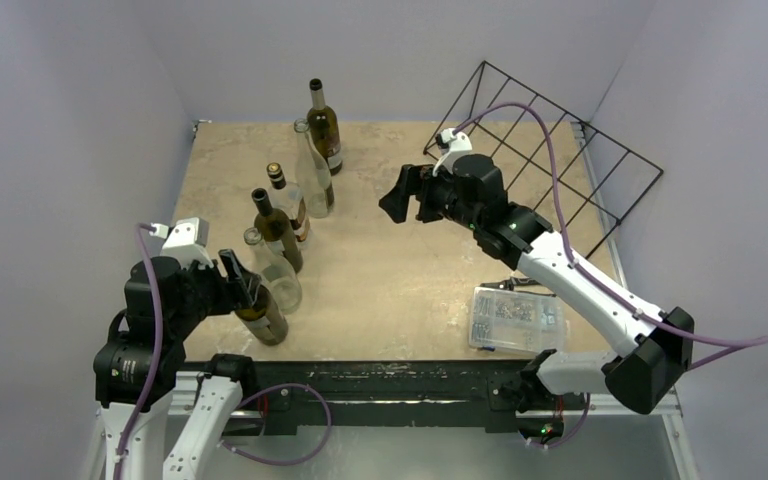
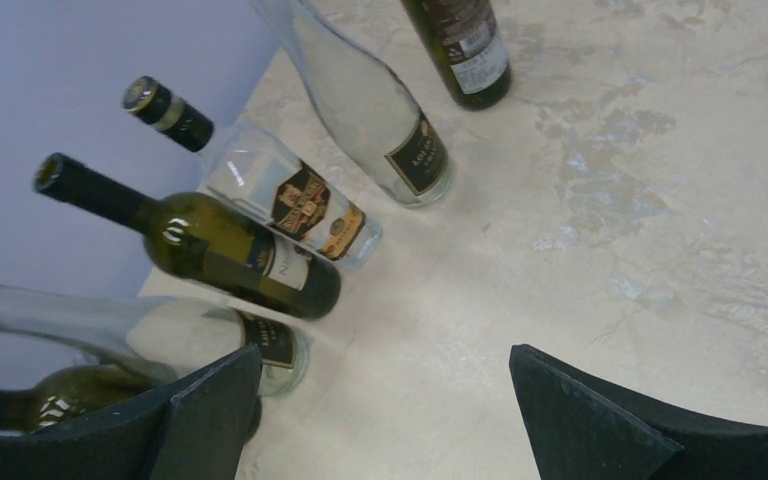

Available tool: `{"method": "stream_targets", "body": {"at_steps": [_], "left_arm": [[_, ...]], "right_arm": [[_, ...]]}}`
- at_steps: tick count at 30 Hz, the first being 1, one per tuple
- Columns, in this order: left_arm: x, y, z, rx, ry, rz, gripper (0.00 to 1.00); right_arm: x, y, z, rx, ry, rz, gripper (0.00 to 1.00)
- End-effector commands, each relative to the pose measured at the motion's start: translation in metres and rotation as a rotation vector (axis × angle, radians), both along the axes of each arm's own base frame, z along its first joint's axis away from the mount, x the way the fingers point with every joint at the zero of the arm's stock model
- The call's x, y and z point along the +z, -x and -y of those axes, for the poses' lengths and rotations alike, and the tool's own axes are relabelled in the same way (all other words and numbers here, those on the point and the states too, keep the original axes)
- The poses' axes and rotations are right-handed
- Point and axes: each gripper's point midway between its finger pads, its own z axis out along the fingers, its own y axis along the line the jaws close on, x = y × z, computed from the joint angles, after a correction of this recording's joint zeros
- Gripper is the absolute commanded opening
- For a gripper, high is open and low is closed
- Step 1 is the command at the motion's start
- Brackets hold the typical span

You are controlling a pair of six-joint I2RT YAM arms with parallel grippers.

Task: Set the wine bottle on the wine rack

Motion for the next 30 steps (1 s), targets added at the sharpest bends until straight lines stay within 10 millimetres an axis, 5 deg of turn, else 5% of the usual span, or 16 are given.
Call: {"method": "stream_targets", "body": {"at_steps": [1,16,21,30], "left_arm": [[0.001,-0.004,-0.005,0.001,-0.039,0.011,0.62],[-0.003,-0.003,-0.01,0.006,-0.071,0.01,0.43],[-0.003,-0.004,-0.009,-0.003,-0.075,0.02,0.39],[0.012,0.004,-0.008,-0.019,-0.08,0.05,0.18]], "right_arm": [[0.005,-0.015,0.013,-0.124,0.031,0.023,0.99],[0.023,0.0,0.016,-0.078,-0.096,0.093,0.99],[0.02,0.007,0.0,0.019,-0.107,0.088,0.99],[0.017,0.028,-0.024,0.189,-0.082,0.121,0.99]]}}
